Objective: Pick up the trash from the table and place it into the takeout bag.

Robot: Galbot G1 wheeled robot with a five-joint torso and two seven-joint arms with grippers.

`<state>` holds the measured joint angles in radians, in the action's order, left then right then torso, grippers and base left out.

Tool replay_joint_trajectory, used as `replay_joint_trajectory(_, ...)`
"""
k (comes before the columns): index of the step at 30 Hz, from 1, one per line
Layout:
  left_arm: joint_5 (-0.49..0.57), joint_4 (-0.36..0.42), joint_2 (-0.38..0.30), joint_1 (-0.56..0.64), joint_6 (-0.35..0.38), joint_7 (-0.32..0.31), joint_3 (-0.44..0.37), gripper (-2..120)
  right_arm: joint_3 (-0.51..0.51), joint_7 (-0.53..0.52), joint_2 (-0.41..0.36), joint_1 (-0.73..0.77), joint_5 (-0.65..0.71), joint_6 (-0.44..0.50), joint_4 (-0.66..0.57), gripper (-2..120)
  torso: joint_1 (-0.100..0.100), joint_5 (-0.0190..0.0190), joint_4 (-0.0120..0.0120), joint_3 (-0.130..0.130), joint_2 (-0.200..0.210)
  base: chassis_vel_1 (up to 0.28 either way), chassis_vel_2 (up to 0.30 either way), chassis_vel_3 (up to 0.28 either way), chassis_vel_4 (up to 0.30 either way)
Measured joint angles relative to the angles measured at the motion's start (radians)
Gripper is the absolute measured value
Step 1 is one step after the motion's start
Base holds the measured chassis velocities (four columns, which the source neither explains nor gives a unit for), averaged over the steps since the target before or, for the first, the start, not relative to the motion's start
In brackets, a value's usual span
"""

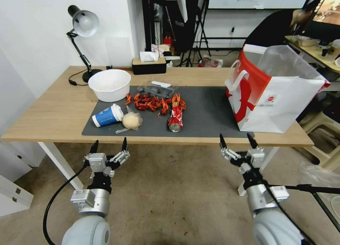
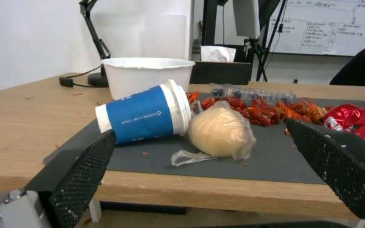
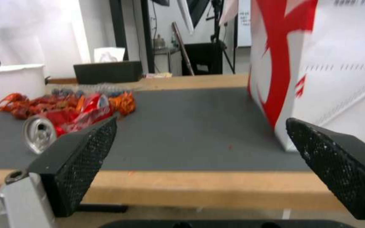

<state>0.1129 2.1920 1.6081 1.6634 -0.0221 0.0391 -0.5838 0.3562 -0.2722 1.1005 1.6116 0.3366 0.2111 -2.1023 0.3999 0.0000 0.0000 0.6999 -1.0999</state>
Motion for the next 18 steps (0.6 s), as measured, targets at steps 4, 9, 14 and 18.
replay_joint_trajectory(4,0.0,0.0,0.0,0.0,0.0,0.0,-0.001,100,-0.008,-0.003,0.006,-0.009,0.0,0.0,0.004,99,0.0,0.0,0.0001,0.0,0.0,0.0,0.0,0.0,0.0)
replay_joint_trajectory(9,0.0,-0.002,0.0,0.001,0.0,0.0,-0.003,100,-0.019,-0.016,0.006,-0.028,0.006,-0.01,0.001,99,0.0,0.0,-0.0001,0.0,0.0,0.0,0.0,0.0,0.0)
replay_joint_trajectory(14,0.0,-0.002,0.0,0.001,0.0,0.0,-0.004,100,-0.058,-0.047,0.001,-0.085,0.049,-0.05,-0.024,99,0.0,-0.0001,-0.0001,0.0,0.0,0.0,0.0,0.0,0.0)
replay_joint_trajectory(18,0.0,-0.001,0.0,0.003,0.0,0.0,-0.004,100,-0.112,-0.096,-0.007,-0.161,0.087,-0.103,-0.033,99,0.0,0.0,0.0,0.0,0.0,0.0,0.0,0.0,0.0)
